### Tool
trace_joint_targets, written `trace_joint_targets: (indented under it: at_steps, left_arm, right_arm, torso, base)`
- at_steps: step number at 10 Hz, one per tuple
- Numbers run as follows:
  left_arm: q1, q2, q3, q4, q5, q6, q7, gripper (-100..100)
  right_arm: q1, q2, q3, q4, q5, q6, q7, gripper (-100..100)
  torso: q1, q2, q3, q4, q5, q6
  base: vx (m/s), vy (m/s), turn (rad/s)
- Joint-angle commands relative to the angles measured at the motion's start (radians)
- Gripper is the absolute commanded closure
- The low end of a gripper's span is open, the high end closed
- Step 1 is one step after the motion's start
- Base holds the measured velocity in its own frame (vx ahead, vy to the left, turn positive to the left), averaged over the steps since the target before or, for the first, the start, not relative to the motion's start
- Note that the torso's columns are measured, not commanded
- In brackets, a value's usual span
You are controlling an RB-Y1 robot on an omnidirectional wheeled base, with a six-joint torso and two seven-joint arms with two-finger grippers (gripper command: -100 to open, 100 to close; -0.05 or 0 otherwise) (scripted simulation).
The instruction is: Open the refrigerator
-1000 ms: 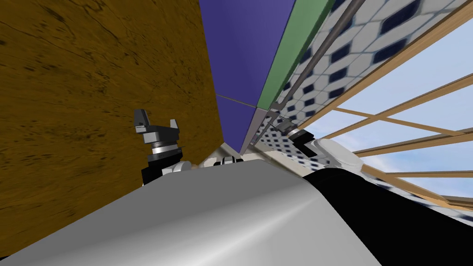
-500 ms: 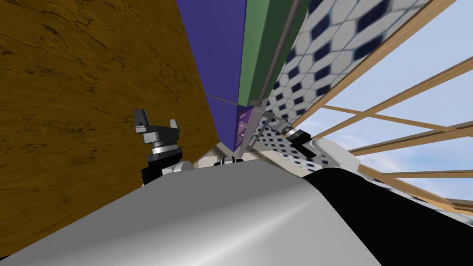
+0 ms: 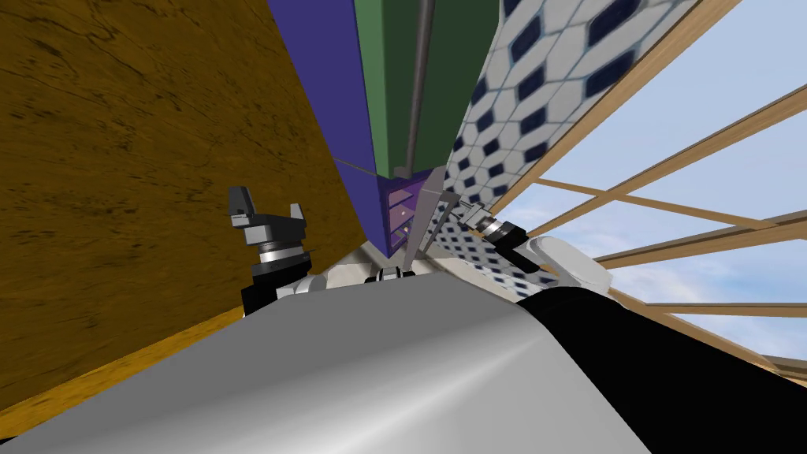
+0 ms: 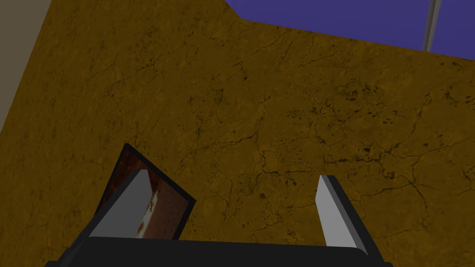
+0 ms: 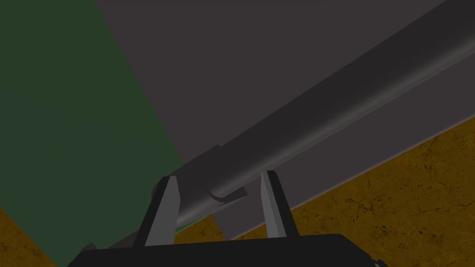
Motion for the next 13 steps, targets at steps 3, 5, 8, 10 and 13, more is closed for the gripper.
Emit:
trace_joint_targets:
  at_steps: [3, 5, 8, 10, 13]
  left_arm:
    - [0.000, 0.000, 0.000, 0.000, 0.000, 0.000, 0.000, 0]
    - [0.000, -0.001, -0.001, 0.000, 0.000, 0.000, 0.000, 0]
    - [0.000, -0.001, -0.001, 0.000, 0.000, 0.000, 0.000, 0]
    - [0.000, -0.001, -0.001, 0.000, 0.000, 0.000, 0.000, 0]
    - [0.000, -0.001, -0.001, 0.000, 0.000, 0.000, 0.000, 0]
  right_arm:
    - [0.004, -0.009, -0.019, 0.003, 0.011, 0.013, 0.014, -100]
    - [0.006, -0.011, -0.030, 0.021, 0.020, 0.026, 0.022, -100]
    - [0.013, -0.017, -0.063, 0.078, 0.048, 0.068, 0.046, -100]
    - [0.017, -0.019, -0.079, 0.106, 0.060, 0.087, 0.056, -100]
    - [0.023, -0.025, -0.110, 0.161, 0.086, 0.126, 0.079, -100]
  torso:
    - [0.010, 0.007, 0.006, 0.001, 0.000, 0.004]
    - [0.018, 0.004, 0.004, 0.000, 0.004, 0.001]
    - [0.004, 0.005, 0.005, -0.001, -0.001, 0.003]
    - [-0.002, 0.010, 0.008, 0.001, -0.003, 0.004]
    - [0.003, 0.010, 0.008, 0.001, -0.001, 0.004]
  base:
    - [-0.048, -0.135, -0.011]
    - [0.065, 0.162, -0.106]
    - [0.066, 0.211, -0.079]
    - [0.056, 0.176, -0.067]
    - [0.057, 0.195, -0.104]
